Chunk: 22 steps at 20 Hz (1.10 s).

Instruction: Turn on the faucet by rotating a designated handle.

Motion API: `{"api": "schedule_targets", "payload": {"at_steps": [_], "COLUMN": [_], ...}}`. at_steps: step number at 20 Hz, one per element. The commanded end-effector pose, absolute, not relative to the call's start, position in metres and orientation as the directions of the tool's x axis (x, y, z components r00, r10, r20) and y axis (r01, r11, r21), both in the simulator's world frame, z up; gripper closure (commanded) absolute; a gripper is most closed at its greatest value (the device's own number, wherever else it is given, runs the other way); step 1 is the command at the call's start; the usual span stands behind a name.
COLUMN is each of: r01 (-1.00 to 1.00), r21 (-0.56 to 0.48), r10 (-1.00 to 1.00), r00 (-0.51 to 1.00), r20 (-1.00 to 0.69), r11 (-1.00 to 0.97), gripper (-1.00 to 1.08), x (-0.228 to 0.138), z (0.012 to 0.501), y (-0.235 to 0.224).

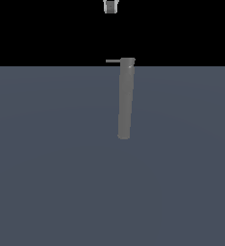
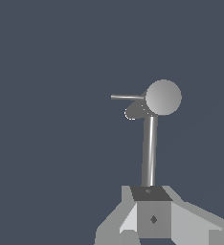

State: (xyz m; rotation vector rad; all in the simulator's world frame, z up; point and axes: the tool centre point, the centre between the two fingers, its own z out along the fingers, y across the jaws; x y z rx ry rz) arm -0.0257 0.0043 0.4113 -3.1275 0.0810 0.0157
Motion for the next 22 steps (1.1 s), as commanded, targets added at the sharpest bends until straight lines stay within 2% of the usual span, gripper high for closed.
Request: {"api": "schedule_targets", "payload": {"at_steps": [1, 11, 22], "r01": [-0.058, -0.082, -0.093], "r21": [-0.011, -0.003, 0.000], "r10": [-0.058, -0.082, -0.093], "r00": [0.998, 0.997, 0.996], "r20": [-0.008, -0.003, 0.000], "r11": [-0.998, -0.997, -0.996], "gripper": [1.08, 1.08, 1.08], "x": [-0.005, 0.062, 0.093], "z": [0.398, 0.339, 0.303], "y": [0.003, -0.002, -0.004]}}
